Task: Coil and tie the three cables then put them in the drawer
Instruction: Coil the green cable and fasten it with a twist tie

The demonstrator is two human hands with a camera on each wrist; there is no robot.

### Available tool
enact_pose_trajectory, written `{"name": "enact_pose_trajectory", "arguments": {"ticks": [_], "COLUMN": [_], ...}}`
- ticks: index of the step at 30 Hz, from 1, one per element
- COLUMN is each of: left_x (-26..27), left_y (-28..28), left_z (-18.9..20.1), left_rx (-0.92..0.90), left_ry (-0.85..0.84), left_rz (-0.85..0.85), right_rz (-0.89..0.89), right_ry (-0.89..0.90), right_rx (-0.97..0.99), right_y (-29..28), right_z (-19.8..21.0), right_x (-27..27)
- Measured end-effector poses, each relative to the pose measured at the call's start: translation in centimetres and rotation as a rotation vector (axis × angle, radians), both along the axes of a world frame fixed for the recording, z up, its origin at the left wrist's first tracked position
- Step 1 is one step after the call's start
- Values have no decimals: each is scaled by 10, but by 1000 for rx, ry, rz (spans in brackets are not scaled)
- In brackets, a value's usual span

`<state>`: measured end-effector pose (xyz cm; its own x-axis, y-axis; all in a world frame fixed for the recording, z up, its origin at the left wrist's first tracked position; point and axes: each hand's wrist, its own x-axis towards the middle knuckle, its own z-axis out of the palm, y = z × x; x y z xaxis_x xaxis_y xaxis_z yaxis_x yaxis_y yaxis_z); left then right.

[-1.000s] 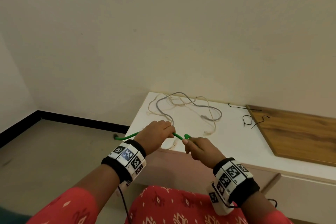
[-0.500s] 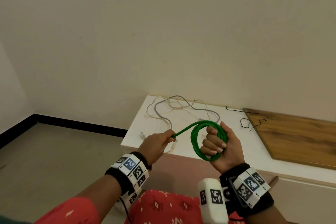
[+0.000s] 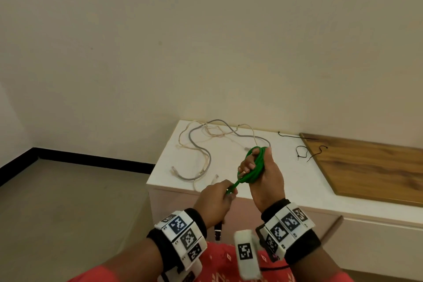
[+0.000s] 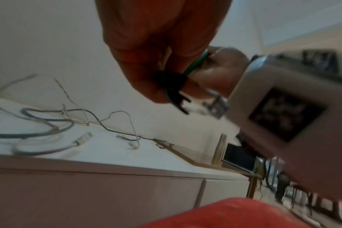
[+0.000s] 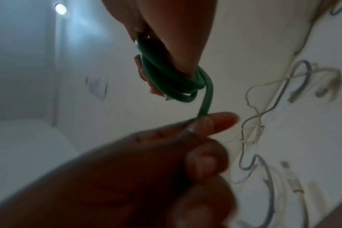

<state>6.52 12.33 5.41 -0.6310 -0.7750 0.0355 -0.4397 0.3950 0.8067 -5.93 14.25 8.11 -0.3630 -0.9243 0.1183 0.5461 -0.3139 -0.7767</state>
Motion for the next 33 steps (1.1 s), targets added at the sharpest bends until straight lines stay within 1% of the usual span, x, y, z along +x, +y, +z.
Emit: {"name": "enact_pose_trajectory", "arguments": {"ticks": [3, 5, 6, 8, 11, 13, 15, 18, 22, 25, 28, 30, 31, 32, 33], "left_x": [-2, -3, -4, -7, -9, -9, -8, -6, -6, -7, -7, -5, -4, -3, -2], "left_y": [8, 14, 16, 18, 19, 20, 21, 24, 21, 20, 17, 14, 12, 9, 6], "left_z": [7, 11, 13, 15, 22, 25, 26, 24, 19, 12, 8, 9, 8, 6, 6], "left_rx": [349, 544, 601, 626, 595, 602, 568, 440, 217, 19, -187, -315, -324, -274, -179], "left_ry": [163, 297, 362, 441, 424, 420, 438, 447, 439, 409, 371, 316, 300, 311, 346], "left_rz": [-29, 4, 30, 51, -54, -123, -178, -156, -47, 79, 201, 237, 225, 179, 110], "right_rz": [-70, -90, -89, -86, -107, -96, -76, -7, 110, 142, 162, 207, 235, 263, 288], "right_ry": [275, 384, 409, 448, 513, 482, 444, 410, 537, 619, 524, 454, 416, 381, 364], "right_rx": [31, 36, 38, 45, 84, 94, 106, 130, 227, 268, 320, 366, 389, 409, 422], "right_y": [0, 1, 2, 2, 3, 4, 6, 11, 18, 18, 20, 23, 24, 25, 25], "right_z": [-6, -9, -10, -10, -10, -11, -11, -9, -14, -18, -20, -20, -19, -19, -18], "right_x": [-1, -5, -7, -10, -11, -12, -13, -13, -4, 4, 7, 9, 9, 9, 10]}}
